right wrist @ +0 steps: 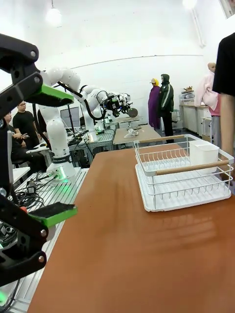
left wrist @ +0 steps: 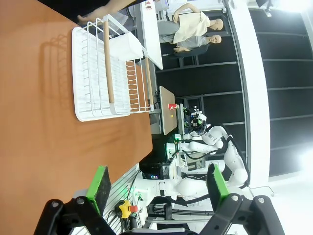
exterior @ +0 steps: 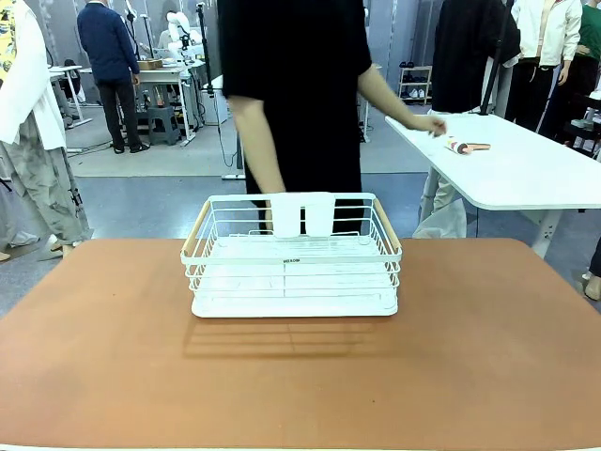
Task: Clean the table.
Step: Pick up the Lint Roller when the human hands it over.
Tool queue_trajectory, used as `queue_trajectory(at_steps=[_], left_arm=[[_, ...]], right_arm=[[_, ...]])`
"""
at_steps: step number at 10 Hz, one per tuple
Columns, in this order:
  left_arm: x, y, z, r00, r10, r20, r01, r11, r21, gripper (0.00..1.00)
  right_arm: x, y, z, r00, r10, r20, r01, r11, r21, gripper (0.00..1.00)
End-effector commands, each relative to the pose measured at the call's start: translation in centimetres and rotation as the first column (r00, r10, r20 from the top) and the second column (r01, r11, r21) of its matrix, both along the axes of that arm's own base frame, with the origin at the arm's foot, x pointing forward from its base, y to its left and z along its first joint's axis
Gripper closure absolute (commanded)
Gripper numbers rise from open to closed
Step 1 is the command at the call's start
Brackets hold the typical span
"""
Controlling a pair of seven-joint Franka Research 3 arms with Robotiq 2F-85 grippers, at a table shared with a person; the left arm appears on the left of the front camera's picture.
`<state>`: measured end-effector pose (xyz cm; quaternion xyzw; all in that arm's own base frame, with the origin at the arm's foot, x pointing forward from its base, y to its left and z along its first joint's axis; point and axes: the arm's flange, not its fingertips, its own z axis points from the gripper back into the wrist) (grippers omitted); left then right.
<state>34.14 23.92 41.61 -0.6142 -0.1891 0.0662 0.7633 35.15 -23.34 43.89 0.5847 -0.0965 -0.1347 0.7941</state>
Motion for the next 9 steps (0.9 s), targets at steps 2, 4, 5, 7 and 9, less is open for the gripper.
queue_trajectory(at_steps=[2,4,5,7,9], left_arm=[[-0.26,0.1,0.05,1.0,0.003,0.007,-0.003,1.0,-0.006,0.0],[-0.26,0.1,0.05,1.0,0.003,0.007,-0.003,1.0,-0.006,0.0],[-0.26,0.1,0.05,1.0,0.003,0.007,-0.003,1.0,-0.006,0.0],[-0.26,0.1,0.05,1.0,0.003,0.007,-0.003,1.0,-0.006,0.0],[-0.26,0.1,0.05,1.0,0.003,0.007,-0.003,1.0,-0.006,0.0]], right_arm=[[-0.07,-0.03,0.17,1.0,0.002,0.008,-0.002,1.0,0.008,0.0],[-0.07,-0.03,0.17,1.0,0.002,0.008,-0.002,1.0,0.008,0.0],[-0.07,-0.03,0.17,1.0,0.002,0.008,-0.002,1.0,0.008,0.0],[-0.07,-0.03,0.17,1.0,0.002,0.008,-0.002,1.0,0.008,0.0],[-0.07,-0.03,0.17,1.0,0.002,0.008,-0.002,1.0,0.008,0.0]])
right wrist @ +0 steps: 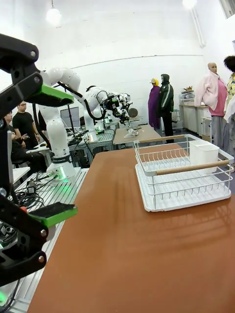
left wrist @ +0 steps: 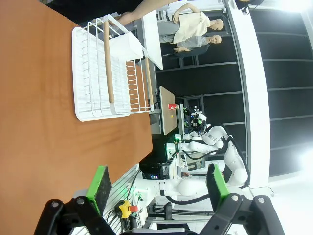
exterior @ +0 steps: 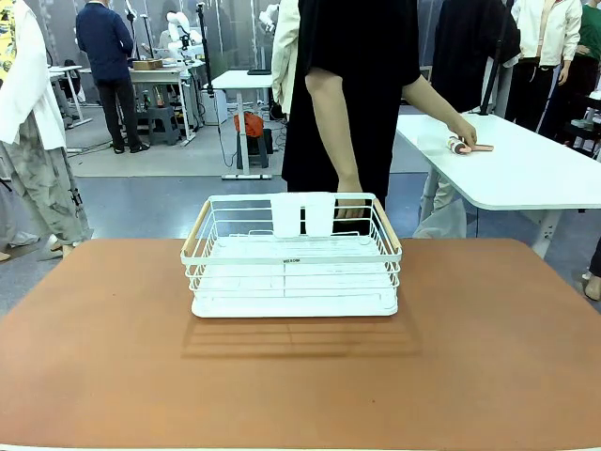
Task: Clean the table.
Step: Pick up the Lint Roller when the human hands it over.
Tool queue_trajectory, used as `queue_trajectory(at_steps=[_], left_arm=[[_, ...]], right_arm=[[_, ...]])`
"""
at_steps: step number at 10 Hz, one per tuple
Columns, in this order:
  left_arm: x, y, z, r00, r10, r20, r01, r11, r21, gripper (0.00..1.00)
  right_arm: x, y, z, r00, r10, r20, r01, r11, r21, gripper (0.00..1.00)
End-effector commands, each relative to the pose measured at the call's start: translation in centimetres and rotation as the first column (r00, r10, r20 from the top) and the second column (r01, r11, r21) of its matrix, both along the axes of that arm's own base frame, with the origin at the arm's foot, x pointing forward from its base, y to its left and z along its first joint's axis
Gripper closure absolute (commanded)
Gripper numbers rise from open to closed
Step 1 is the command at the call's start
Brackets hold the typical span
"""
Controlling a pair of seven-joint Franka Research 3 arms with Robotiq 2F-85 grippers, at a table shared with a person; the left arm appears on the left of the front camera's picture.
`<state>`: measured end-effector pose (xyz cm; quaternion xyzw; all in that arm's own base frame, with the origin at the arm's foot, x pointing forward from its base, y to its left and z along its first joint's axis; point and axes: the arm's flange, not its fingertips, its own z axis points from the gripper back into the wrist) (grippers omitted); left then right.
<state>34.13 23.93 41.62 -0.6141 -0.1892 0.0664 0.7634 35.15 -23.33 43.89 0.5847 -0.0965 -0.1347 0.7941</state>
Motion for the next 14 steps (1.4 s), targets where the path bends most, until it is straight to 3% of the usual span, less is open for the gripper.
queue_trajectory(at_steps=[1,14], left_arm=[[-0.25,0.08,0.04,1.0,0.002,0.007,-0.002,1.0,-0.006,0.0],[-0.25,0.08,0.04,1.0,0.002,0.007,-0.002,1.0,-0.006,0.0]], right_arm=[[-0.07,-0.03,0.17,1.0,0.002,0.008,-0.002,1.0,0.008,0.0],[-0.07,-0.03,0.17,1.0,0.002,0.008,-0.002,1.0,0.008,0.0]])
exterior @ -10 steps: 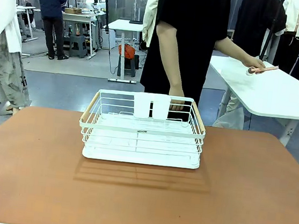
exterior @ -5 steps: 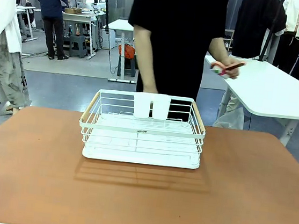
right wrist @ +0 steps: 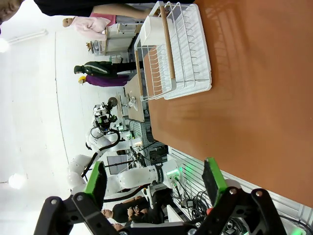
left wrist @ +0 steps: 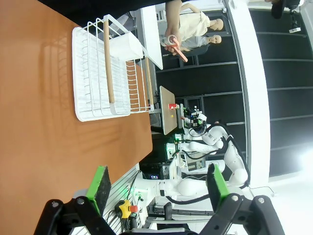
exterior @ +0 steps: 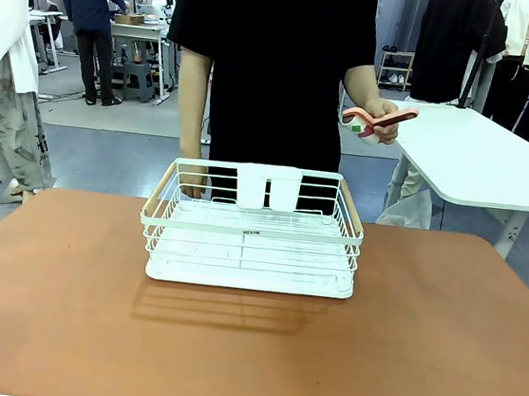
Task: Clean the table.
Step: Pick up the Lint Roller when the human hands it over.
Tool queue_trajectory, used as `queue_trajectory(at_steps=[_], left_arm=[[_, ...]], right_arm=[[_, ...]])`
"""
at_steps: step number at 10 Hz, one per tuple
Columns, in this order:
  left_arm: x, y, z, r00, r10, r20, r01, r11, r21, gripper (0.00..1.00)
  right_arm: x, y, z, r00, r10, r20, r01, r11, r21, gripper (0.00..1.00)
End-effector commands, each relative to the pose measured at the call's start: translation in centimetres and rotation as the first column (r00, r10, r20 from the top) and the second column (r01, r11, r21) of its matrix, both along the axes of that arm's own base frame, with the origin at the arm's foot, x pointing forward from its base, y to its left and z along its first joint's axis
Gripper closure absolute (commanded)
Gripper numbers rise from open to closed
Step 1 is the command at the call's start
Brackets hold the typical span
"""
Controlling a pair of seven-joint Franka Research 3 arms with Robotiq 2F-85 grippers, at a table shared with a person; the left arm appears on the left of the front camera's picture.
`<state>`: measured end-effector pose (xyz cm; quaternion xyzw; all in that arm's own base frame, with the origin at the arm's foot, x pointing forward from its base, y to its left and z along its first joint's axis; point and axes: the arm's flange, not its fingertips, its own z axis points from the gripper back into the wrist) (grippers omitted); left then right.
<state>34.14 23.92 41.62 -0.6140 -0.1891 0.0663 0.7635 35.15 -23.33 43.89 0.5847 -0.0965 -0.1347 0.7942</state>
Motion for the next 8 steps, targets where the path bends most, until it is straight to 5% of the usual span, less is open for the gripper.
queue_trajectory(at_steps=[1,8], left_arm=[[-0.26,0.09,0.04,1.0,0.002,0.007,-0.002,1.0,-0.007,0.0],[-0.26,0.09,0.04,1.0,0.002,0.007,-0.002,1.0,-0.007,0.0]], right_arm=[[-0.07,-0.03,0.17,1.0,0.002,0.008,-0.002,1.0,0.008,0.0],[-0.07,-0.03,0.17,1.0,0.002,0.008,-0.002,1.0,0.008,0.0]])
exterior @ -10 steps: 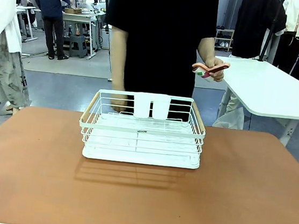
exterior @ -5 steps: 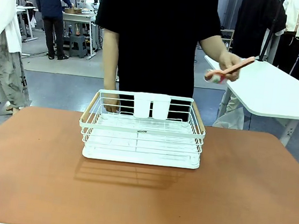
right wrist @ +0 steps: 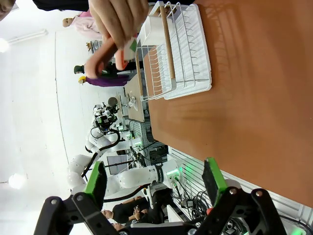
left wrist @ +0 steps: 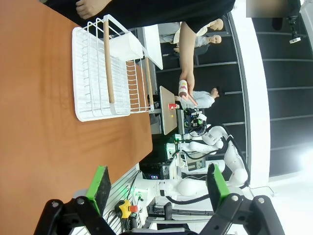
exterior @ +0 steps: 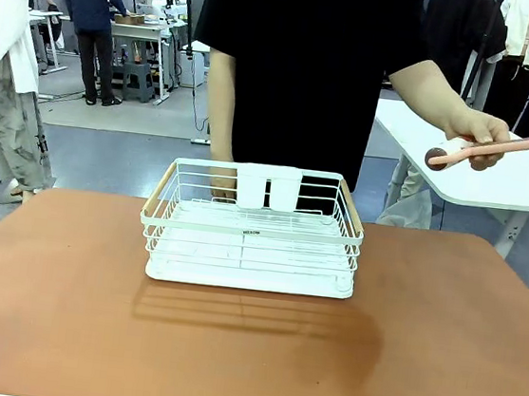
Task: Clean the table.
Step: Pick up the Lint Roller when the human hands it over.
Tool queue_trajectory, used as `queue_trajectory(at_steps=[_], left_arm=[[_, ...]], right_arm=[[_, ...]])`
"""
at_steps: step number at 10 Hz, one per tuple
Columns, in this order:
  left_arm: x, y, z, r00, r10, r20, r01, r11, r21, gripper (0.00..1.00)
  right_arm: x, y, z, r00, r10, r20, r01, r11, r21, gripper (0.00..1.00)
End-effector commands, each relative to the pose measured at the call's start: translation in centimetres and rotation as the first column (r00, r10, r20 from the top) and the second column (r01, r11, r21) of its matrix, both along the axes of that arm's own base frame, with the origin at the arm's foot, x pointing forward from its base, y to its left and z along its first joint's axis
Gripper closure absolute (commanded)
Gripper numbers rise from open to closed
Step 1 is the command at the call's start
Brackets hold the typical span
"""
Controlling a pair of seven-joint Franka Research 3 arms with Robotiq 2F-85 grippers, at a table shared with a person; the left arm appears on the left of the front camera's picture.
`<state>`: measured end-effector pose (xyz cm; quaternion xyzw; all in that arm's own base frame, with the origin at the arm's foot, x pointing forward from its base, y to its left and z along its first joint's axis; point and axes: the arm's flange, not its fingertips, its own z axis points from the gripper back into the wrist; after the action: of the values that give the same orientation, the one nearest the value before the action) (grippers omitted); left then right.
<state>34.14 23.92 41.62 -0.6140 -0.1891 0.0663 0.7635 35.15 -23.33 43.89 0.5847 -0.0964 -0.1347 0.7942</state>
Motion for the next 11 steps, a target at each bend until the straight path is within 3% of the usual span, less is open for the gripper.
queue_trajectory(at_steps=[1,4,5,8,11], left_arm=[[-0.3,0.1,0.0,1.0,0.002,0.007,-0.002,1.0,-0.007,0.0],[-0.3,0.1,0.0,1.0,0.002,0.007,-0.002,1.0,-0.007,0.0],[-0.3,0.1,0.0,1.0,0.002,0.007,-0.002,1.0,-0.007,0.0],[-0.3,0.1,0.0,1.0,0.002,0.007,-0.002,1.0,-0.007,0.0],[-0.3,0.1,0.0,1.0,0.002,0.007,-0.002,1.0,-0.007,0.0]], right_arm=[[-0.1,0.0,0.2,1.0,0.001,0.008,-0.002,1.0,0.008,0.0],[0.0,0.0,0.0,1.0,0.0,0.0,0.0,1.0,0.0,0.0],[-0.4,1.0,1.6,0.991,-0.137,0.002,0.137,0.99,0.02,0.0],[-1.1,4.6,5.9,0.955,-0.237,-0.18,0.24,0.971,-0.008,0.0],[-0.4,9.2,7.9,0.874,-0.369,-0.317,0.345,0.93,-0.129,0.0]])
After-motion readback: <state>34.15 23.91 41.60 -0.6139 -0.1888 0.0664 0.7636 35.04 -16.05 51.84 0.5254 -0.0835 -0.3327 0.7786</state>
